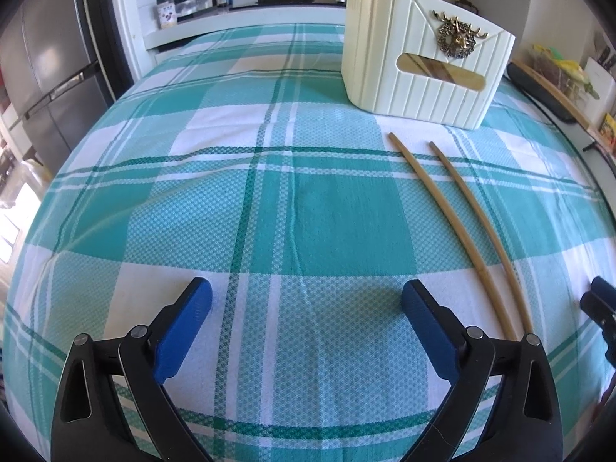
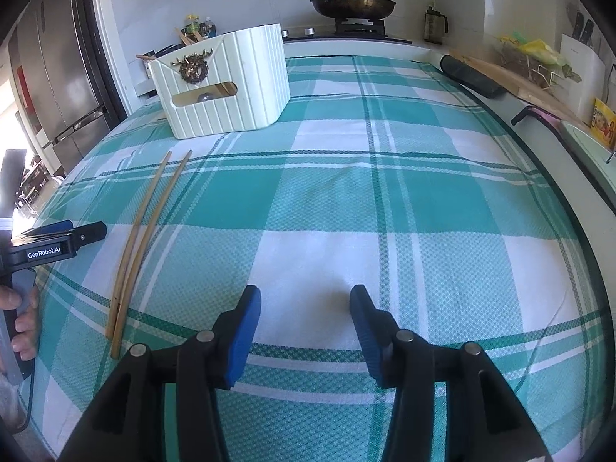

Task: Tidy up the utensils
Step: 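Withdraw both open tools from the caddy back over the remaining chopsticks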

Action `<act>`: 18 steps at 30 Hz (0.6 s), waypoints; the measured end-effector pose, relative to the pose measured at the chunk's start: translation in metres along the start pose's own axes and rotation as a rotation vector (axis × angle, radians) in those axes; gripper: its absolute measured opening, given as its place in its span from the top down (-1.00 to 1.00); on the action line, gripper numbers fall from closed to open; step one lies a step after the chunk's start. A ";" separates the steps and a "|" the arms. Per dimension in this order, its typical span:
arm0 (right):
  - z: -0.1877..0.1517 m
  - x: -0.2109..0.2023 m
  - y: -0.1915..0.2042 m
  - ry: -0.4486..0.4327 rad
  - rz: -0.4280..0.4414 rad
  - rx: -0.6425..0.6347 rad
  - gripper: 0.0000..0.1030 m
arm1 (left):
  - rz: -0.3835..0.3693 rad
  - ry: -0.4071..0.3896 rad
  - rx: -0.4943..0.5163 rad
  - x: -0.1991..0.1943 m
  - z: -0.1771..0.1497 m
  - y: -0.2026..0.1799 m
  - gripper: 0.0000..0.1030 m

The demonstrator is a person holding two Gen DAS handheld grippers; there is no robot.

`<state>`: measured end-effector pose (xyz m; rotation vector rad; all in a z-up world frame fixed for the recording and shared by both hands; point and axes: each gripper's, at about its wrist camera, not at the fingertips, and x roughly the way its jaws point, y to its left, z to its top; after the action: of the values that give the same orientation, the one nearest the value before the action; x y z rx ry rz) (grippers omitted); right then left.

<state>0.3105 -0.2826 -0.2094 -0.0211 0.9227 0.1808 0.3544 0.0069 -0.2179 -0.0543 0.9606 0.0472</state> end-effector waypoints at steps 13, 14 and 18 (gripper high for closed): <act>0.006 0.002 0.013 0.014 -0.033 -0.053 0.02 | 0.000 0.000 0.000 0.000 0.000 0.000 -0.91; 0.011 0.000 0.018 0.010 -0.001 -0.051 0.02 | 0.000 0.000 0.000 0.000 0.000 0.000 -0.91; 0.034 -0.004 0.047 -0.010 0.164 -0.068 0.04 | 0.000 0.000 -0.002 -0.001 0.000 0.000 -0.91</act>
<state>0.3267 -0.2337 -0.1828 -0.0080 0.9082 0.3642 0.3543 0.0072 -0.2173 -0.0563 0.9609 0.0480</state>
